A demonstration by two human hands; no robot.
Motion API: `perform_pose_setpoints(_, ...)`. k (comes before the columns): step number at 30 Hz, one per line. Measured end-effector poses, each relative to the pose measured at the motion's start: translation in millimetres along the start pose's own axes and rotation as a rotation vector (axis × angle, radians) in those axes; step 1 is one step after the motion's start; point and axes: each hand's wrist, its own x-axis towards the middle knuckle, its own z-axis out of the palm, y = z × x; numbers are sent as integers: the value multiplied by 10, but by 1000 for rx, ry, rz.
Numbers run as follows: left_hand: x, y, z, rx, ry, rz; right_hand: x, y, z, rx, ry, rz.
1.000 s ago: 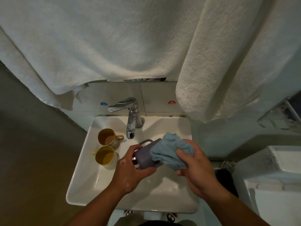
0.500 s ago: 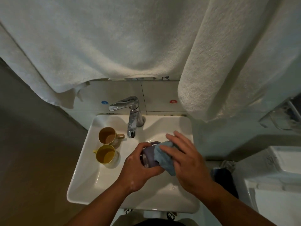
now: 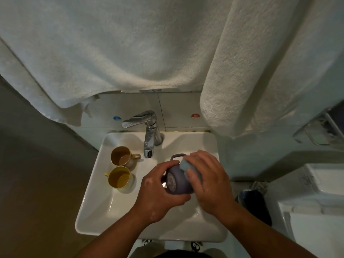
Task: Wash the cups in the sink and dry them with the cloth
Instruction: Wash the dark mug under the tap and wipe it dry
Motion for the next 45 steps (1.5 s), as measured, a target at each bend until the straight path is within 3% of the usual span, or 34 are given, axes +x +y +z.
perform_pose_setpoints(3,9,40,23,18,18,20,8,-127,44,-27,63,100)
perform_pose_setpoints(6,22,89,40,28,22,39,-160,-287,146,-122,1,-106)
perform_pose_setpoints(8,11,92,20,21,17,42,-157,-221,109,-115,-34,-145)
perform_pose_setpoints(13,-1,85,-34,89,11,99,53,-16,-23,32,27,224)
perform_pose_setpoints(18,-24,111,2,59,28,85,-129,-218,44,-74,-41,-78)
perform_pose_setpoints(20,-42,99,-21,63,13,107,-49,-120,-23,-38,-30,32)
perform_pose_setpoints(23,-32,115,-69,51,-29,131,56,-54,-124,210,20,292)
perform_pose_setpoints(26,6,167,-82,-101,-71,34,63,-93,-131,311,149,318)
perform_pose_setpoints(29,32,258,-59,-269,-25,-121,42,-88,-127,338,233,278)
perform_pose_setpoints(35,31,241,29,-131,83,-135,-21,-107,-39,175,120,250)
perform_pose_setpoints(38,33,208,31,-89,62,-122,-124,-171,33,7,130,61)
perform_pose_setpoints(42,34,212,18,-85,-26,-141,-187,-140,17,-10,86,-238)
perform_pose_setpoints(45,14,258,1,-138,-29,-141,-98,1,-71,-1,182,-181)
